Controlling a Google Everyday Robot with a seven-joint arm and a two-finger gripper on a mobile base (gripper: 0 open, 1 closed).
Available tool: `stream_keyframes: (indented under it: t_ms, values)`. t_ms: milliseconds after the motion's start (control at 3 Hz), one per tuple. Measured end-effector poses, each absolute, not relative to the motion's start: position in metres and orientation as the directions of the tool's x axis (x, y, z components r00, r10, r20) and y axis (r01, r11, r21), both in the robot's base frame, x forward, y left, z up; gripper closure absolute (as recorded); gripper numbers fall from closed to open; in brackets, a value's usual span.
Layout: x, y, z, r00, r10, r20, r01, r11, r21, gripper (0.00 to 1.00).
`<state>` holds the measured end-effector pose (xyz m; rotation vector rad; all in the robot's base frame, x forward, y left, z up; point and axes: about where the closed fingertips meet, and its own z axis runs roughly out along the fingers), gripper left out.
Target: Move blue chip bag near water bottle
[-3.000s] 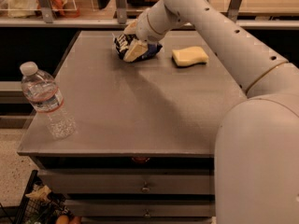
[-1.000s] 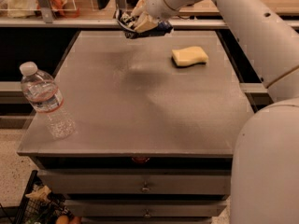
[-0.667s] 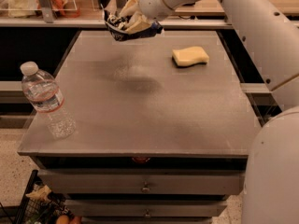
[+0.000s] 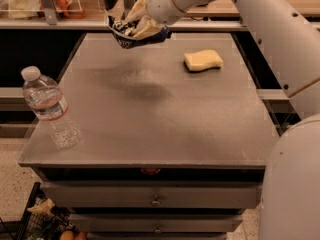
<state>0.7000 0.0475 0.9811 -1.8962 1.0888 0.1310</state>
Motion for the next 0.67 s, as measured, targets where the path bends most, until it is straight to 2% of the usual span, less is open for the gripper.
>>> stream_keyframes:
  t_ms: [667]
  values:
    - [0.623, 0.074, 0.973, 0.727, -0.539, -0.425, -0.666, -0.403, -0.628, 1.00]
